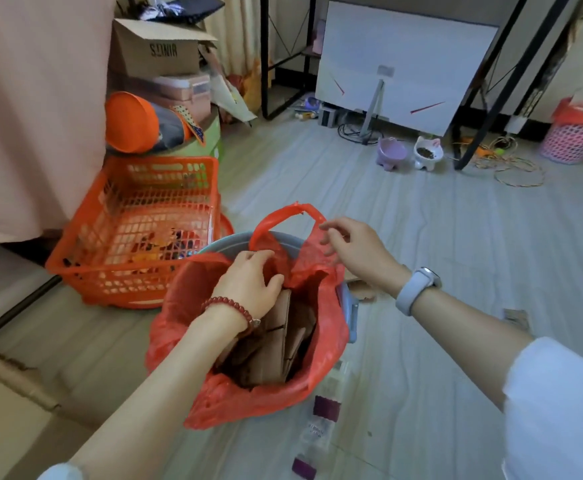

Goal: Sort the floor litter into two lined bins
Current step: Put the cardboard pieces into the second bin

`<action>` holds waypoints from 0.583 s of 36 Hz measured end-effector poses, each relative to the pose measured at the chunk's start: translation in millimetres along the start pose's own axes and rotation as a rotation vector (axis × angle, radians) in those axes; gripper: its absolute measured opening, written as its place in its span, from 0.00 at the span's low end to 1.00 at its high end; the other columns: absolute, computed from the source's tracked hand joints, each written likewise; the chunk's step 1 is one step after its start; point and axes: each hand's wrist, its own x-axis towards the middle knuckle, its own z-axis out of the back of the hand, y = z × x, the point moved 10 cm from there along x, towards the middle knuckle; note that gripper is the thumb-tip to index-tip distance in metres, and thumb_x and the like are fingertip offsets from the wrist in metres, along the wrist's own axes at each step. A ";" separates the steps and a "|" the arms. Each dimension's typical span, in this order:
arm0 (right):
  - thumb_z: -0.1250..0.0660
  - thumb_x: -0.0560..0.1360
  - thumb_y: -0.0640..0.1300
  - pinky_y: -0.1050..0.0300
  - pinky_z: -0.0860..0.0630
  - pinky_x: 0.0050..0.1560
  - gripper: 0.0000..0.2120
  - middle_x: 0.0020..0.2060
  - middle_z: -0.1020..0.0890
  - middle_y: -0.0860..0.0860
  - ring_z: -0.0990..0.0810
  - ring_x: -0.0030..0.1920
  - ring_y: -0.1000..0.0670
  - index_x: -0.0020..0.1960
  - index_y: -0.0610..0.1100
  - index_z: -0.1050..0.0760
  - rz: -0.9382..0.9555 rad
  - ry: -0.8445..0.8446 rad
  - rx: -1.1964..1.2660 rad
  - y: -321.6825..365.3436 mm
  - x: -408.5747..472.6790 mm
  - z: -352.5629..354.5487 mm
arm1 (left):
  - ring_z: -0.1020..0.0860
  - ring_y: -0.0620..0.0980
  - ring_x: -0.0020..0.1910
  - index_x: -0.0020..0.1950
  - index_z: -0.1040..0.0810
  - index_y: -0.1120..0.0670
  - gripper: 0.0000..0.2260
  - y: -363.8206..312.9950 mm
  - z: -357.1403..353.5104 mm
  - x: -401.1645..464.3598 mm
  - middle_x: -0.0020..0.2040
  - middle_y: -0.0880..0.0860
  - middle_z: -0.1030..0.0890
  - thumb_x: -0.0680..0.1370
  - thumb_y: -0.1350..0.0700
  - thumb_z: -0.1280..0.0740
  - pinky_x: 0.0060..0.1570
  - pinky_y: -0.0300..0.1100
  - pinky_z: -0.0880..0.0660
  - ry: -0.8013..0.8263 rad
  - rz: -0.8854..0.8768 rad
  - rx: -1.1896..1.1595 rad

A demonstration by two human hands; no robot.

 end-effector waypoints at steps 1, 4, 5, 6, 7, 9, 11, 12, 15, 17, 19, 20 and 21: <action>0.45 0.78 0.36 0.54 0.22 0.40 0.11 0.38 0.21 0.49 0.21 0.35 0.50 0.54 0.40 0.25 -0.006 -0.030 0.041 -3.9 2.6 9.5 | 0.29 0.55 0.64 0.68 0.32 0.52 0.20 -10.2 -3.1 5.5 0.67 0.55 0.31 0.77 0.51 0.38 0.62 0.45 0.33 -0.019 -0.027 -0.026; 0.47 0.78 0.35 0.60 0.24 0.35 0.12 0.37 0.22 0.51 0.23 0.33 0.52 0.52 0.42 0.26 -0.015 -0.143 0.117 -26.9 8.0 37.9 | 0.28 0.55 0.62 0.65 0.29 0.52 0.17 -43.0 -17.6 19.6 0.65 0.54 0.29 0.77 0.52 0.38 0.60 0.46 0.31 -0.061 -0.091 -0.072; 0.47 0.78 0.35 0.61 0.24 0.34 0.12 0.37 0.22 0.51 0.23 0.34 0.52 0.52 0.44 0.27 -0.025 -0.177 0.135 -38.8 8.2 47.3 | 0.28 0.56 0.62 0.64 0.28 0.52 0.16 -56.0 -23.5 23.8 0.64 0.55 0.29 0.77 0.53 0.38 0.59 0.46 0.30 -0.078 -0.119 -0.078; 0.47 0.78 0.35 0.61 0.24 0.33 0.11 0.37 0.22 0.51 0.23 0.34 0.52 0.52 0.45 0.27 -0.040 -0.208 0.145 -52.4 8.3 56.5 | 0.28 0.56 0.61 0.63 0.27 0.53 0.15 -69.7 -29.6 28.0 0.63 0.55 0.28 0.77 0.54 0.39 0.59 0.47 0.30 -0.095 -0.149 -0.078; 0.47 0.78 0.35 0.61 0.24 0.33 0.11 0.37 0.23 0.50 0.23 0.35 0.51 0.52 0.45 0.28 -0.063 -0.230 0.145 -67.2 7.8 65.2 | 0.28 0.55 0.61 0.63 0.27 0.53 0.15 -83.8 -36.2 31.8 0.62 0.54 0.27 0.77 0.55 0.39 0.58 0.47 0.30 -0.112 -0.180 -0.076; 0.48 0.78 0.35 0.58 0.24 0.35 0.11 0.39 0.23 0.49 0.24 0.35 0.51 0.52 0.44 0.28 -0.126 -0.249 0.138 -104.3 7.1 80.6 | 0.28 0.54 0.61 0.63 0.27 0.52 0.14 -112.5 -56.0 39.4 0.62 0.53 0.27 0.77 0.55 0.40 0.58 0.48 0.30 -0.112 -0.237 -0.066; 0.47 0.78 0.36 0.55 0.24 0.38 0.12 0.40 0.22 0.49 0.24 0.36 0.50 0.54 0.43 0.27 -0.208 -0.245 0.093 -148.0 5.5 94.2 | 0.29 0.54 0.61 0.63 0.28 0.52 0.14 -139.4 -85.9 47.9 0.63 0.52 0.28 0.78 0.54 0.41 0.58 0.48 0.31 -0.063 -0.279 -0.014; 0.47 0.78 0.37 0.52 0.23 0.41 0.12 0.41 0.22 0.49 0.23 0.37 0.49 0.54 0.44 0.26 -0.243 -0.233 0.053 -169.5 4.3 99.7 | 0.30 0.54 0.61 0.64 0.29 0.51 0.14 -150.3 -103.2 52.3 0.63 0.51 0.29 0.78 0.54 0.42 0.58 0.48 0.33 -0.033 -0.284 0.041; 0.44 0.77 0.40 0.51 0.23 0.47 0.11 0.49 0.20 0.45 0.21 0.44 0.45 0.55 0.47 0.26 -0.354 -0.148 -0.096 -228.1 0.3 111.7 | 0.35 0.55 0.66 0.63 0.30 0.50 0.14 -169.8 -146.7 67.5 0.64 0.51 0.30 0.78 0.55 0.43 0.66 0.57 0.46 -0.028 -0.233 0.280; 0.42 0.77 0.39 0.57 0.29 0.50 0.13 0.55 0.21 0.42 0.22 0.51 0.43 0.59 0.42 0.26 -0.380 -0.073 -0.188 -257.1 0.2 115.8 | 0.46 0.59 0.73 0.65 0.31 0.53 0.16 -172.4 -168.7 79.1 0.67 0.54 0.32 0.77 0.57 0.43 0.64 0.67 0.65 -0.061 -0.170 0.411; 0.43 0.77 0.36 0.66 0.34 0.46 0.14 0.56 0.22 0.43 0.24 0.52 0.45 0.61 0.38 0.27 -0.319 -0.010 -0.246 -275.4 5.6 117.9 | 0.55 0.66 0.74 0.68 0.34 0.53 0.20 -168.3 -188.8 87.2 0.72 0.57 0.38 0.75 0.59 0.40 0.56 0.68 0.75 -0.087 -0.107 0.497; 0.43 0.77 0.33 0.71 0.36 0.42 0.14 0.56 0.22 0.43 0.25 0.50 0.46 0.61 0.38 0.26 -0.265 0.008 -0.257 -282.6 10.5 117.9 | 0.54 0.68 0.73 0.67 0.33 0.53 0.23 -164.7 -197.6 90.0 0.73 0.59 0.38 0.72 0.59 0.36 0.57 0.68 0.74 -0.095 -0.074 0.522; 0.43 0.76 0.31 0.75 0.36 0.40 0.16 0.58 0.22 0.43 0.25 0.50 0.47 0.61 0.38 0.26 -0.217 0.028 -0.269 -289.0 15.9 116.9 | 0.50 0.70 0.72 0.65 0.30 0.53 0.26 -161.6 -206.6 92.3 0.72 0.60 0.35 0.68 0.60 0.32 0.60 0.68 0.70 -0.107 -0.056 0.530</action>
